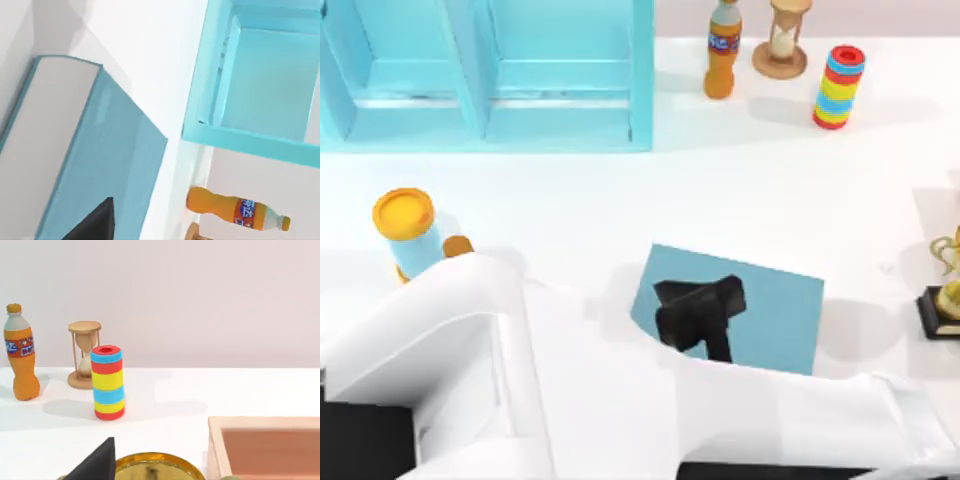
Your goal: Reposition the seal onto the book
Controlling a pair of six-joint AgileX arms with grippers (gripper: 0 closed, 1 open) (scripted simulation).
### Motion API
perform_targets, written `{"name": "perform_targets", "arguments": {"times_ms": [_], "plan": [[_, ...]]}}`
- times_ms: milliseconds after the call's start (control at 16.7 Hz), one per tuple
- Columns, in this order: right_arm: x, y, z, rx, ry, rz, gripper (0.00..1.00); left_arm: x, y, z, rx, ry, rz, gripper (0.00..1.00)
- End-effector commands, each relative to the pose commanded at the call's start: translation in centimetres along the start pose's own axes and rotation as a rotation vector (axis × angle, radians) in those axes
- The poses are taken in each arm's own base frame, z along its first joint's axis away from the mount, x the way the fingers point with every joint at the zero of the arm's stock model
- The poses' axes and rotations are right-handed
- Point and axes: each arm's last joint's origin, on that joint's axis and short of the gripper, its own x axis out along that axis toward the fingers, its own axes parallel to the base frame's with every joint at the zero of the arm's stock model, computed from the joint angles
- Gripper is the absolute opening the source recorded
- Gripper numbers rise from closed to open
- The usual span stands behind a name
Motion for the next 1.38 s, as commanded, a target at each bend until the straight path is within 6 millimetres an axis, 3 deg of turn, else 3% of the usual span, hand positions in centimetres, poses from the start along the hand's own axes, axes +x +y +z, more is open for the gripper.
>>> {"name": "perform_targets", "arguments": {"times_ms": [240,420,600,720,900,1140,1380], "plan": [[0.0,0.0,0.0,0.0,0.0,0.0,1.0,8.6,-8.8,1.0,-0.179,-0.152,0.124,1.0],[0.0,0.0,0.0,0.0,0.0,0.0,1.0,13.9,-15.4,5.0,-0.25,-0.193,0.172,1.0],[0.0,0.0,0.0,0.0,0.0,0.0,1.0,16.2,-19.6,10.3,-0.178,-0.153,0.182,1.0],[0.0,0.0,0.0,0.0,0.0,0.0,1.0,16.4,-20.4,13.7,-0.038,-0.097,0.183,1.0],[0.0,0.0,0.0,0.0,0.0,0.0,1.0,15.5,-19.8,18.3,0.24,0.015,0.156,1.0],[0.0,0.0,0.0,0.0,0.0,0.0,1.0,14.0,-17.8,24.2,0.662,0.143,0.018,1.0],[0.0,0.0,0.0,0.0,0.0,0.0,1.0,12.3,-15.1,28.4,1.062,0.178,-0.236,1.0]]}}
